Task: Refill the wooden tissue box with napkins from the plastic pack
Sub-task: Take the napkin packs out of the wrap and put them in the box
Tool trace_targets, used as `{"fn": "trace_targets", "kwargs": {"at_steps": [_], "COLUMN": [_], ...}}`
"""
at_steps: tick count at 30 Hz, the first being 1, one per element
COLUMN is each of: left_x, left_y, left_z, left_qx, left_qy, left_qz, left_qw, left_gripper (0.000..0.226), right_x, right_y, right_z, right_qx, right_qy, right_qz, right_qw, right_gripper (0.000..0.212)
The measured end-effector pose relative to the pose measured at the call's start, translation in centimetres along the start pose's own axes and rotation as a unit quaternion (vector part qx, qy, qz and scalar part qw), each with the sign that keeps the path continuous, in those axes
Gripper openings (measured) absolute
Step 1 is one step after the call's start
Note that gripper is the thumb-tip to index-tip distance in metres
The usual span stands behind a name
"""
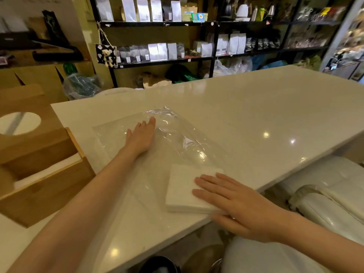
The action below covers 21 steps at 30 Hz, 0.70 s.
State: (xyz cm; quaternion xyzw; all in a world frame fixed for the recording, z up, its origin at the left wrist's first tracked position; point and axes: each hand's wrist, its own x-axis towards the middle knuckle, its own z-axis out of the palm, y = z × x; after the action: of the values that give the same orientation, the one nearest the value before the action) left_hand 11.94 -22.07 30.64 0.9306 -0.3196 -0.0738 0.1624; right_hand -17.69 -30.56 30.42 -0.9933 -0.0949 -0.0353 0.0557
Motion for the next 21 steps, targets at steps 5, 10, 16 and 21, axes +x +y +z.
{"fn": "trace_targets", "kwargs": {"at_steps": [5, 10, 16, 21], "left_x": [-0.6, -1.9, -2.7, -2.5], "left_y": [0.0, 0.6, 0.5, 0.1], "left_z": [-0.2, -0.4, -0.1, 0.4], "left_qx": [0.049, 0.117, 0.125, 0.098], "left_qy": [0.02, -0.001, -0.033, -0.018], "left_qz": [0.031, 0.065, 0.068, 0.062], "left_qw": [0.998, 0.991, 0.989, 0.993], "left_gripper": [0.045, 0.047, 0.048, 0.052], "right_x": [0.0, -0.1, -0.8, -0.6], "right_y": [0.4, 0.9, 0.9, 1.2], "right_z": [0.1, -0.3, -3.4, -7.2], "right_qx": [-0.079, -0.027, 0.147, 0.303], "right_qy": [0.043, 0.074, 0.105, 0.154], "right_qz": [-0.016, -0.052, -0.004, 0.079], "right_qw": [0.996, 0.995, 0.984, 0.937], "right_gripper": [0.071, 0.053, 0.042, 0.032]}}
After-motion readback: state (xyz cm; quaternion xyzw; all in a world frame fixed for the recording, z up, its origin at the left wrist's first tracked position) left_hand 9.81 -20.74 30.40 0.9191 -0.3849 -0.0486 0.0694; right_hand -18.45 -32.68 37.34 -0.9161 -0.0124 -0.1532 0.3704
